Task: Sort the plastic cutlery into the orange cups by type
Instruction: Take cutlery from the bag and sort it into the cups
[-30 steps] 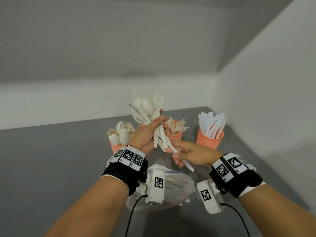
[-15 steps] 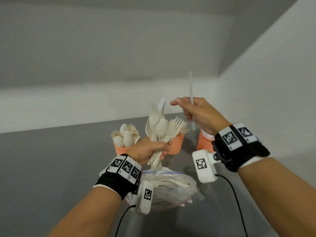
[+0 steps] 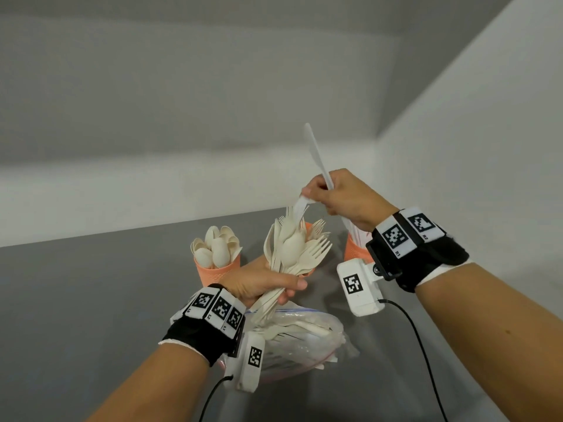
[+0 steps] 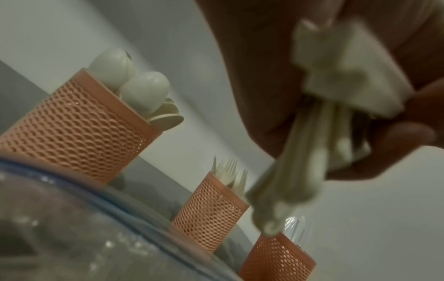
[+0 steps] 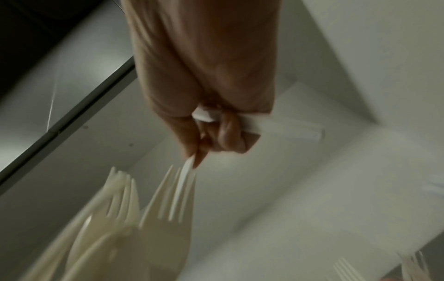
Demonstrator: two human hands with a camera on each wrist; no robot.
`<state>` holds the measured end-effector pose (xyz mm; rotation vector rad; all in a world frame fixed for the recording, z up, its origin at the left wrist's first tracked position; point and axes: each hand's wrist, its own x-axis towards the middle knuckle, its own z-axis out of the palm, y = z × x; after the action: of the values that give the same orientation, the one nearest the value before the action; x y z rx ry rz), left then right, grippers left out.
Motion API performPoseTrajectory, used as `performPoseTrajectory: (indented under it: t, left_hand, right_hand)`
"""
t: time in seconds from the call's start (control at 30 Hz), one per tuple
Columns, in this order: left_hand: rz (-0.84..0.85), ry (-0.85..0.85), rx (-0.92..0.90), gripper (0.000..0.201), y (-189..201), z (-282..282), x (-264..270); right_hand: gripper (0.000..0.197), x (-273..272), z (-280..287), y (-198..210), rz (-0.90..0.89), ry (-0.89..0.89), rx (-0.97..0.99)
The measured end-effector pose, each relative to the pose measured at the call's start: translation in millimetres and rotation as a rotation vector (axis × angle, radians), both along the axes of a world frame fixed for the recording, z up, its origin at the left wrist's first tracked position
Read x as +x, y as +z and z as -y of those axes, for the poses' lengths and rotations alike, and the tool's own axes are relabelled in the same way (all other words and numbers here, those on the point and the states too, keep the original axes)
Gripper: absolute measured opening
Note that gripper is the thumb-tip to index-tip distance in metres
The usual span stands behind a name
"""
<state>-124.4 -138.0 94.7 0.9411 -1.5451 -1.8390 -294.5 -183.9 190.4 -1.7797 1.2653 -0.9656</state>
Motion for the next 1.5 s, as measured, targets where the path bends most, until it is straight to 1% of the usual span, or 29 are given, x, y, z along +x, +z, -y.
performPoseTrajectory:
  t: [0.07,0.1,0.17,0.23,0.27,0.37,0.4,0.43,0.47,0.5,0.57,0.63,0.67,0.73,0.8,0.83,0.9,0.97,1.03,1.07,1.13,1.2,1.23,1.3,1.33,1.4,1.43,1.47,1.5]
  left_hand:
    - [0.029,0.015,-0.012,0.017,-0.3,0.3,-0.7]
    - [0.031,0.014,-0.02,0.013,0.2,0.4,-1.6]
    - [0.042,0.016,-0.023,0.01,1.2,2.2,-4.7]
    - [0.063,0.026,-0.031,0.011,0.7,4.1,-7.3]
    - [0.075,0.03,-0.032,0.012,-0.1,5.2,-8.2]
    - [0.074,0.057,-0.018,0.017,-3.7,8.7,-8.7]
    - [0.066,0.078,-0.012,0.017,-5.0,9.6,-8.4]
    - [0.059,0.101,0.0,0.015,-6.8,10.7,-8.0]
    - [0.043,0.123,0.018,0.011,-8.0,11.9,-7.9]
    - [0.016,0.141,0.036,0.009,-9.1,13.1,-8.0]
    - [-0.069,0.157,0.047,0.009,-10.5,14.7,-9.7]
    - [-0.127,0.16,0.057,0.012,-11.8,16.4,-13.3]
    - [-0.154,0.167,0.072,0.015,-11.8,16.9,-15.3]
    - [-0.211,0.18,0.094,0.019,-12.8,18.4,-19.0]
    - [-0.229,0.205,0.106,0.018,-14.2,20.8,-20.9]
    - [-0.227,0.216,0.107,0.017,-14.5,21.5,-21.1]
    - [-0.258,0.222,0.131,0.016,-16.2,23.3,-20.7]
    - [-0.295,0.208,0.162,0.015,-16.5,23.7,-20.7]
    - [-0.292,0.191,0.176,0.013,-14.9,22.3,-21.1]
    - [-0.289,0.186,0.177,0.016,-14.6,21.2,-21.7]
    - [-0.294,0.179,0.175,0.02,-15.1,19.5,-22.2]
    - [-0.291,0.196,0.184,0.018,-17.0,19.4,-21.6]
    - [-0.287,0.21,0.188,0.017,-18.4,19.4,-21.1]
    - [-0.291,0.245,0.185,0.012,-21.9,20.4,-20.7]
    - [-0.298,0.265,0.179,0.009,-23.4,21.0,-21.0]
    - [-0.307,0.322,0.151,0.008,-26.2,22.2,-23.9]
    - [-0.303,0.354,0.13,0.009,-26.9,22.8,-26.3]
    - [-0.295,0.378,0.107,0.009,-27.4,23.4,-29.0]
    - [-0.291,0.391,0.083,0.007,-27.3,23.3,-31.7]
  right_hand:
    - [0.02,-4.5,3.9,-1.5,0.123,-0.124,-0.025]
    - [0.022,-6.3,5.1,-3.8,0.199,-0.133,0.004]
    - [0.029,-7.6,5.2,-11.8,0.303,-0.055,0.094]
    - [0.034,-8.1,3.9,-17.8,0.317,-0.038,0.101]
    - [0.034,-10.3,4.6,-16.9,0.33,-0.086,0.069]
    - [0.032,-31.4,12.1,-4.9,0.492,-0.328,-0.075]
    - [0.032,-42.6,15.8,-1.0,0.515,-0.401,-0.144]
    - [0.03,-54.1,19.7,-0.1,0.476,-0.473,-0.224]
    - [0.026,-65.1,24.0,-2.4,0.376,-0.541,-0.301]
    - [0.023,-74.7,28.2,-7.9,0.252,-0.593,-0.362]
    - [0.025,-87.6,35.2,-25.5,0.009,-0.643,-0.441]
    - [0.026,-94.0,41.8,-47.5,-0.134,-0.635,-0.469]
    - [0.025,-95.7,44.4,-58.5,-0.181,-0.63,-0.444]
    - [0.026,-97.7,50.1,-80.2,-0.282,-0.594,-0.303]
    - [0.029,-95.7,52.7,-94.9,-0.362,-0.541,-0.144]
    - [0.032,-93.9,54.1,-96.7,-0.343,-0.532,-0.098]
    - [0.034,-89.7,58.6,-90.4,-0.145,-0.549,-0.084]
    - [0.021,-88.4,68.5,-82.1,0.095,-0.573,-0.177]
    - [0.012,-89.5,77.2,-78.8,0.226,-0.588,-0.253]
    - [0.011,-90.2,81.0,-81.6,0.234,-0.582,-0.239]
    - [0.012,-91.6,85.9,-94.6,0.161,-0.557,-0.117]
    - [0.023,-93.6,85.6,-109.0,0.08,-0.527,0.016]
    - [0.033,-93.7,82.7,-112.8,0.051,-0.521,0.017]
    - [0.047,-91.3,77.5,-113.0,-0.023,-0.547,-0.114]
    - [0.047,-87.2,73.5,-109.3,-0.059,-0.568,-0.212]
    - [0.03,-72.5,62.5,-99.3,-0.042,-0.542,-0.332]
    - [0.016,-61.2,53.6,-93.4,0.007,-0.48,-0.31]
    - [0.004,-49.2,42.6,-88.1,0.039,-0.367,-0.234]
    - [0.016,-36.6,30.4,-83.7,0.044,-0.258,-0.14]
